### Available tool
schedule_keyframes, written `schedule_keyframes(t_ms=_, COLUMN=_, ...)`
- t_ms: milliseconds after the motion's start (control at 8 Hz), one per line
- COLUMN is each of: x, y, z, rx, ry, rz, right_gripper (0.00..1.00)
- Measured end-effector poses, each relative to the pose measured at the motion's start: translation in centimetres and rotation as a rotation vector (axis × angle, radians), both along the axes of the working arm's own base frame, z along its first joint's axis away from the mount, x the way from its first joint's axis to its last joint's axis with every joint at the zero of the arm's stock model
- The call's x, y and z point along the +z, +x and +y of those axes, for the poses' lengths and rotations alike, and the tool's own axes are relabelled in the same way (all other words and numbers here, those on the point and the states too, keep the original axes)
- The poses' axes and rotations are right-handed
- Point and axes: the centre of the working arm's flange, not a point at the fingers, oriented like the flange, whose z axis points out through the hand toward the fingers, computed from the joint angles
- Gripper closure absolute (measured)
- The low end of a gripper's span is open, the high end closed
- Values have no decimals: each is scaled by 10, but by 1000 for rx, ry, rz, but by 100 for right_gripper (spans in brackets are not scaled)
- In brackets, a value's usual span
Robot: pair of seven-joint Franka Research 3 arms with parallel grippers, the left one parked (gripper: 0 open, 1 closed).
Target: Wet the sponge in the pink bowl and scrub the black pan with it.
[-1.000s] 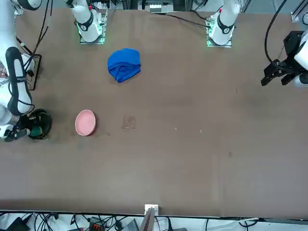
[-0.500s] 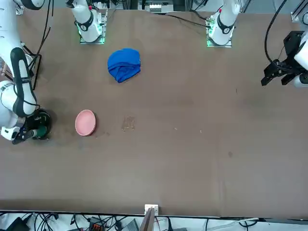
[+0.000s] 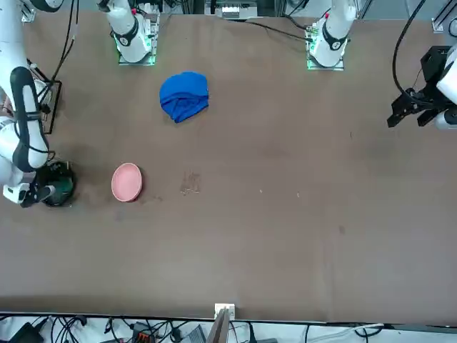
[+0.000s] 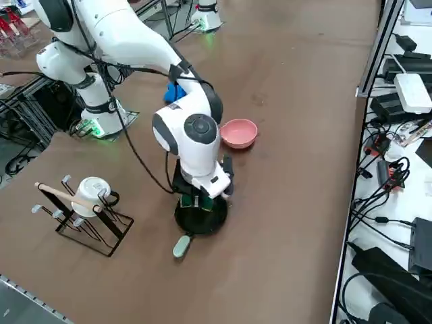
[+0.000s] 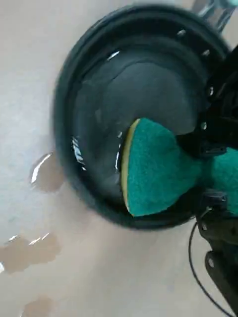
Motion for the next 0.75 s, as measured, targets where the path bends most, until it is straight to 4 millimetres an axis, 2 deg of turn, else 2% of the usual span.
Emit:
schedule_keyframes(t_ms=375, x=4, y=-10, z=-34, rx=20, ry=-38, rz=-27, right_gripper=65)
schedule_keyframes(t_ms=500, x=5, y=-8, z=-41, rx=35, ry=-71, rz=-53, right_gripper=65)
schedule_keyframes(t_ms=750, x=3, y=1, z=-42, rx=52, ry=-99, rz=-103, right_gripper=65)
